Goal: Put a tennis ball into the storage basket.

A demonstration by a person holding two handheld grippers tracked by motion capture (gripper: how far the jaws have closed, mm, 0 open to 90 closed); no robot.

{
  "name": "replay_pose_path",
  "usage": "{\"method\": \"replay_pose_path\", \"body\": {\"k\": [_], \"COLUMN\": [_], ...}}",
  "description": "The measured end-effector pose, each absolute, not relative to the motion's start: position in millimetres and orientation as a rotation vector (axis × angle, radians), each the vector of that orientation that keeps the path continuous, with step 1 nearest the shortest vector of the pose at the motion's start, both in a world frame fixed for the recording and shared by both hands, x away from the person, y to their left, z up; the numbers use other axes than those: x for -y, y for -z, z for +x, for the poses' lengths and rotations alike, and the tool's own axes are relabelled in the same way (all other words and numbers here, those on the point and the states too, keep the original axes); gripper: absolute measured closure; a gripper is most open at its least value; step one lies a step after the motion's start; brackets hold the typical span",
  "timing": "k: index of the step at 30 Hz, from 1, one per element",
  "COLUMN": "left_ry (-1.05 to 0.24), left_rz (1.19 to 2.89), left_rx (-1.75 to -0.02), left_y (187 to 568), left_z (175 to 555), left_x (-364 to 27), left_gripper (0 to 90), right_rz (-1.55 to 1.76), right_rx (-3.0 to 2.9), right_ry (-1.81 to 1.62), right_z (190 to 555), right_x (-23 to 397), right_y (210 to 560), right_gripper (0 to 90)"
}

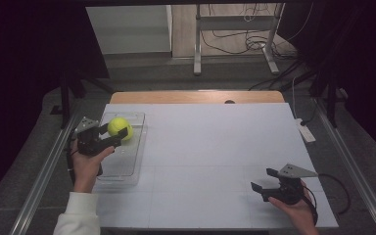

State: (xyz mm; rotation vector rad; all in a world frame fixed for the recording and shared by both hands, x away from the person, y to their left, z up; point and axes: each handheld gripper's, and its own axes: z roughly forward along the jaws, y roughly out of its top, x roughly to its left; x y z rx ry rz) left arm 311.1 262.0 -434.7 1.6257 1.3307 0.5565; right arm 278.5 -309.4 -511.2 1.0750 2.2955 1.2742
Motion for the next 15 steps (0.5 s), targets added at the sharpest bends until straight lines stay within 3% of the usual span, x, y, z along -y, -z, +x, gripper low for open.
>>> {"method": "replay_pose_path", "body": {"k": [15], "left_ry": [-0.574], "left_rz": [1.615], "left_rx": [-1.369], "left_y": [438], "left_z": [308], "left_x": [-274], "left_gripper": [27.4], "right_rz": [1.073], "right_rx": [-2.297], "right_ry": [-1.273], "right_z": [279], "right_x": [310], "right_y": [511], "right_gripper": [14.8]}}
